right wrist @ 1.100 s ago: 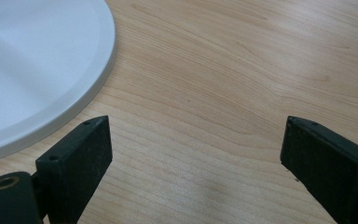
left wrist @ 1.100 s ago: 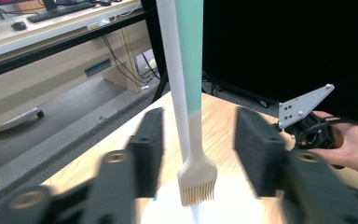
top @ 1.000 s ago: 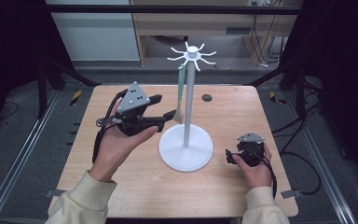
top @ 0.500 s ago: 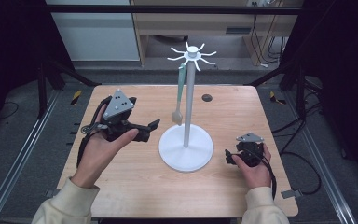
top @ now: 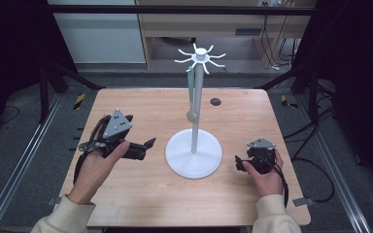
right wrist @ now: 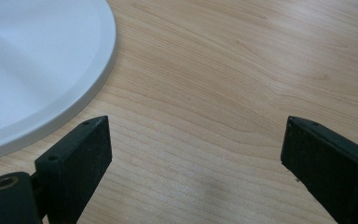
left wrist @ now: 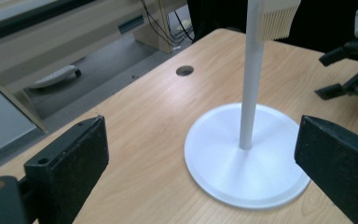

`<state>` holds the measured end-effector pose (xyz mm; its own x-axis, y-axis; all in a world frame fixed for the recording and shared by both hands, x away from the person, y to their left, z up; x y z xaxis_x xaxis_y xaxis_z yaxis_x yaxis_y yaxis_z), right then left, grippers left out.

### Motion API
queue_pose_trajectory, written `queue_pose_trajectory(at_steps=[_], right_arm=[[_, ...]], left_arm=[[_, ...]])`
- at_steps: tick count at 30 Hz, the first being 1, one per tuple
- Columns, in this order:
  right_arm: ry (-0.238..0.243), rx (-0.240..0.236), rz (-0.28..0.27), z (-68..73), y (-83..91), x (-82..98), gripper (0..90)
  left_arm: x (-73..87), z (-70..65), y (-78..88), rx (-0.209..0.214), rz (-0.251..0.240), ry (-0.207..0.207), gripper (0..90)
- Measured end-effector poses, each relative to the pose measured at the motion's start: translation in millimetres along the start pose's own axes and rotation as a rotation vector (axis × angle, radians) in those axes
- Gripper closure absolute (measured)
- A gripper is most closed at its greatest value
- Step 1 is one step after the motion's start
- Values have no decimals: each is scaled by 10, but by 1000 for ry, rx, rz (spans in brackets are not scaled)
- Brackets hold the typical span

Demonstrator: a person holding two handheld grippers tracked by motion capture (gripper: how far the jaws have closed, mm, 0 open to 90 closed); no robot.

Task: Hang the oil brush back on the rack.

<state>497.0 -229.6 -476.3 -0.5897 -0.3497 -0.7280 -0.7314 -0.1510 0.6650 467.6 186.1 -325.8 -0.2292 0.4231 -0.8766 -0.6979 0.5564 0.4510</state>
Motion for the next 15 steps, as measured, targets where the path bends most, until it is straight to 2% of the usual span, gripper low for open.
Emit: queue_pose_trajectory(at_steps=[4, 6, 9, 15], right_arm=[[-4, 0, 0, 1, -1, 3, 91], [-1, 4, 0, 0, -1, 5, 90], [0, 3, 2, 0, -9, 6, 91], [2, 2, 7, 5, -34, 3, 89]], left_arm=[[157, 2, -1, -12, 20, 1, 29], [233, -8, 6, -18, 39, -13, 28], [405, -13, 21, -30, 73, 8, 28], [784, 61, 17, -71, 105, 39, 29]])
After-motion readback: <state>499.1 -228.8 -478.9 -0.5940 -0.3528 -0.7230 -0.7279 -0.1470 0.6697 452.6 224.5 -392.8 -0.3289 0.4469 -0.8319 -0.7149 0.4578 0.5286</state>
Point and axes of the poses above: each handheld gripper's, and its own axes: y roughly backward along the jaws, x roughly out of its underside, z roughly to its left, the point moved 1 cm from there along -y, roughly forward along the jaws, and after that the axes turned 2 degrees about y, right-handed, at the moved point
